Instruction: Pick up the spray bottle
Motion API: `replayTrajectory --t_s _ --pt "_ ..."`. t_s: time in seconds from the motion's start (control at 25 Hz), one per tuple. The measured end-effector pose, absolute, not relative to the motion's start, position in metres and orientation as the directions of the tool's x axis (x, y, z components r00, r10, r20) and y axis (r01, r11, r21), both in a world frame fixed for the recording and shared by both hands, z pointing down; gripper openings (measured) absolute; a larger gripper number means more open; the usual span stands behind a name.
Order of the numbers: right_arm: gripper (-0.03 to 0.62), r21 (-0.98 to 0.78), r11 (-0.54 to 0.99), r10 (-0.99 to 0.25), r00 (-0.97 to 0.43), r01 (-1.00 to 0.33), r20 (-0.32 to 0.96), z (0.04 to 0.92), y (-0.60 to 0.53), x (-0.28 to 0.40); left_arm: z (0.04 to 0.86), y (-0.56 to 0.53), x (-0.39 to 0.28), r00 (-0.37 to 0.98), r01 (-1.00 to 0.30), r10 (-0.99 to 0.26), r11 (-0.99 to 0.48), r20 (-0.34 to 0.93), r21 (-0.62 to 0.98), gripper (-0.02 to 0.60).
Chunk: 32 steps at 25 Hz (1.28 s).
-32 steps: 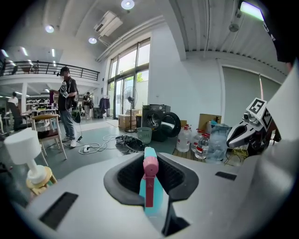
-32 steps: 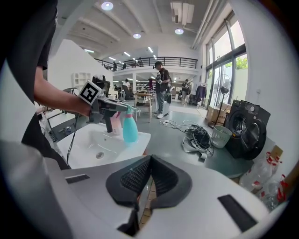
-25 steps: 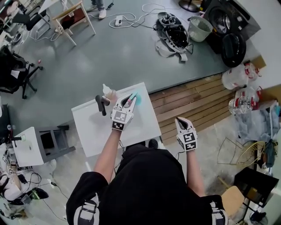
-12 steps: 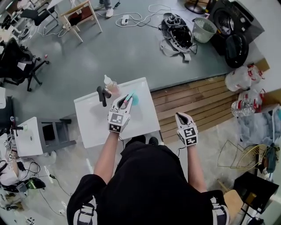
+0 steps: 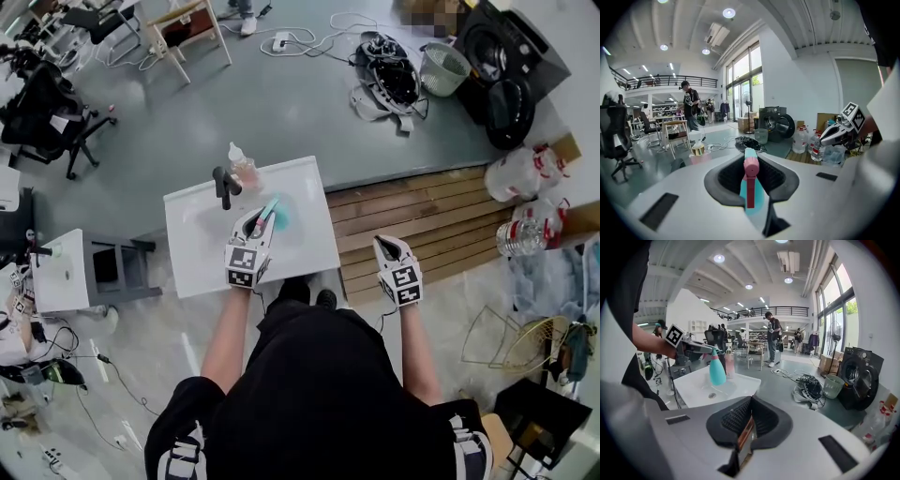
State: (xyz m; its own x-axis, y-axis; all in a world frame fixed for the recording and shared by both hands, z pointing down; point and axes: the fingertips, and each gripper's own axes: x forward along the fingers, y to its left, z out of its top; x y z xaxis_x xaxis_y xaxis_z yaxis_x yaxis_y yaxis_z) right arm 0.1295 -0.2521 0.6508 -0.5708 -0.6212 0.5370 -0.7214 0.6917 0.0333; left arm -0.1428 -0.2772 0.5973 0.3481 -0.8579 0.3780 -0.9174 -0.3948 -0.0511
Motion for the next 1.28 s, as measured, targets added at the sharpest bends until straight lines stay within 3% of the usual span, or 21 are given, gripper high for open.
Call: replayTrajectory --t_s 1.28 --pt "0.015 0.056 0.725 -0.613 -0.606 -0.686 0.507 0.643 -0.16 0.159 0.591 -0.166 -0.114 0.311 -0.931 -0.871 -0.359 0.38 -0.063 0.075"
